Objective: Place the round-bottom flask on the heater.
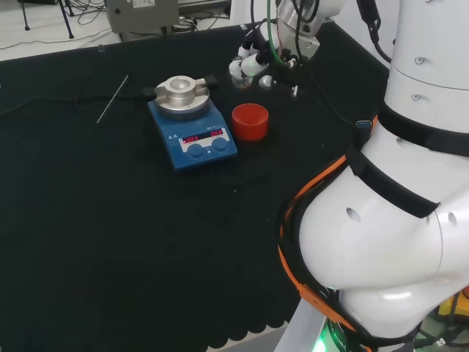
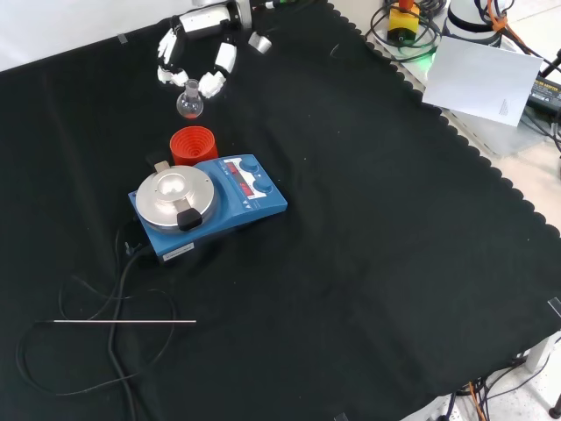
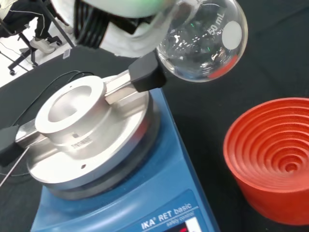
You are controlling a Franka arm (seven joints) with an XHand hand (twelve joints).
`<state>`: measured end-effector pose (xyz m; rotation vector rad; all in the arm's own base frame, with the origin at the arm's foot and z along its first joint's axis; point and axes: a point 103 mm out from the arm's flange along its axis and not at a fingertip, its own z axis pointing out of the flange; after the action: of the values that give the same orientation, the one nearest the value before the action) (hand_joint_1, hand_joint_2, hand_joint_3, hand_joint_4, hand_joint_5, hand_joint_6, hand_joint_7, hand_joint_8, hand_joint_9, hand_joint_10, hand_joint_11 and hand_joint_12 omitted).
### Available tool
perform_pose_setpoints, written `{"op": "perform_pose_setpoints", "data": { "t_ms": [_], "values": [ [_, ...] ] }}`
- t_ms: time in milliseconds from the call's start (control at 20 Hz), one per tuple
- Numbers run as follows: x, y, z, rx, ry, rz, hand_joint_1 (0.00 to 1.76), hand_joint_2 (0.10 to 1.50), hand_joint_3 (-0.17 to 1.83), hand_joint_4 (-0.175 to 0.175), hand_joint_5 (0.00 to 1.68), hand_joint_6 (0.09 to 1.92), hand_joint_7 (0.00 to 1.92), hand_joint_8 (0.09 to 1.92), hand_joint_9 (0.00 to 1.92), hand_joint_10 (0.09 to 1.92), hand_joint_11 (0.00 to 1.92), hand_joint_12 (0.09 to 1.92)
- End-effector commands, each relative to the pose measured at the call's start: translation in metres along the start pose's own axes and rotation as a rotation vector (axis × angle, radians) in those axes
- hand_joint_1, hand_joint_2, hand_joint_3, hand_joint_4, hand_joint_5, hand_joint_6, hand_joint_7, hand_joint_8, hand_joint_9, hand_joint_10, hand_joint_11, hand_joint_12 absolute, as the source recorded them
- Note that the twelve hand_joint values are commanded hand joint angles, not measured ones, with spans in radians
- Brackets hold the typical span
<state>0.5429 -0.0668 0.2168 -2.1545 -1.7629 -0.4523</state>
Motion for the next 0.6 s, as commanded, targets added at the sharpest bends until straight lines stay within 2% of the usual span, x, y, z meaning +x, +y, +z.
{"op": "perform_pose_setpoints", "data": {
  "t_ms": [50, 600],
  "values": [
    [0.02, 0.018, -0.002, 0.013, 0.004, -0.051, 1.08, 0.66, 0.84, 0.14, 1.08, 1.1, 0.73, 0.6, 0.88, 0.5, 0.6, 1.2],
    [0.08, 0.055, 0.017, 0.084, 0.007, -0.17, 1.08, 0.66, 0.85, 0.141, 1.08, 1.1, 0.73, 0.6, 0.88, 0.5, 0.6, 1.2]
  ]
}}
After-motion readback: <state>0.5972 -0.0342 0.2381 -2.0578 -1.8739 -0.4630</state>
